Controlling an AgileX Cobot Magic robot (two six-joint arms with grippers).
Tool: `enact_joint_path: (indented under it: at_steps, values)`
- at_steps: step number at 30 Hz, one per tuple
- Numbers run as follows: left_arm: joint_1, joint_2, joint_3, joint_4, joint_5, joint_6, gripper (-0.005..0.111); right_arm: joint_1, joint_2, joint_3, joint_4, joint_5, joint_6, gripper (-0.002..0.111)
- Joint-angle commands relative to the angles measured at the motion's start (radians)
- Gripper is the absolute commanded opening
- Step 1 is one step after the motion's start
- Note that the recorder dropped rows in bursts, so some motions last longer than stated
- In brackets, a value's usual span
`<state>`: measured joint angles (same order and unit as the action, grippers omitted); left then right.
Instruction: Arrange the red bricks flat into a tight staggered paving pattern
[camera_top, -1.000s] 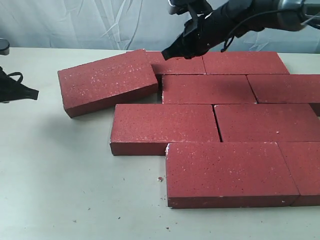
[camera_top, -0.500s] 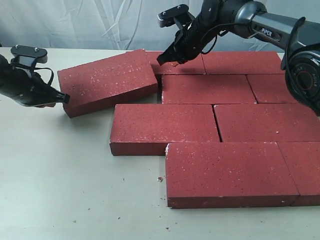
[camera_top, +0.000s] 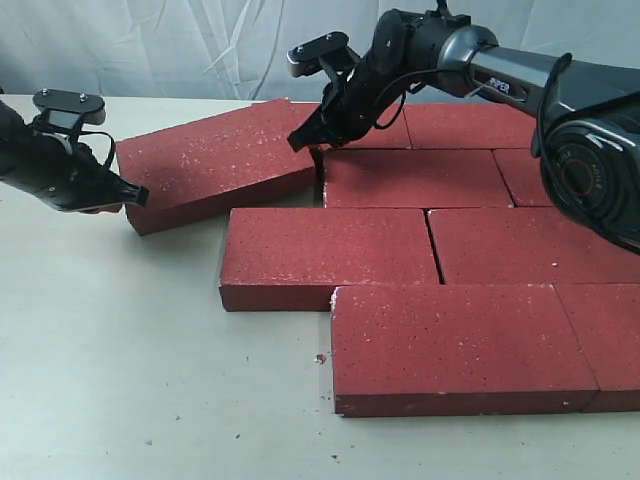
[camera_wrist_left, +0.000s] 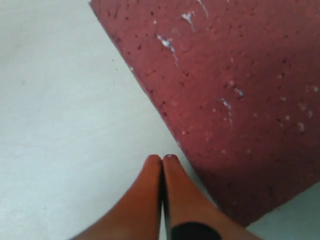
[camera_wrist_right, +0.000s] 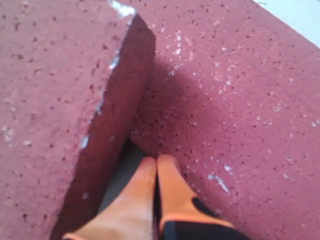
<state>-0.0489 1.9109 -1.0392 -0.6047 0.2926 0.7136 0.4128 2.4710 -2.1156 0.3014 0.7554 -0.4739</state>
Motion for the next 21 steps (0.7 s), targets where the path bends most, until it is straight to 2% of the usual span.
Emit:
enact_joint_path:
  at_steps: [1, 12, 17, 21]
  values:
    - [-0.006, 0.004, -0.007, -0.008, -0.029, 0.005, 0.000, 0.007, -0.010, -0.011, 0.017, 0.006, -0.002, -0.001]
    - [-0.006, -0.051, -0.010, -0.003, -0.023, 0.026, 0.000, 0.102, -0.104, -0.013, 0.039, 0.085, -0.002, -0.001]
    - [0.033, -0.087, -0.008, 0.011, 0.027, 0.026, 0.000, 0.148, -0.104, -0.013, 0.052, 0.116, -0.002, -0.001]
    - [0.080, -0.126, 0.019, 0.018, 0.009, 0.026, 0.000, 0.195, -0.104, -0.013, 0.073, 0.147, -0.002, -0.001]
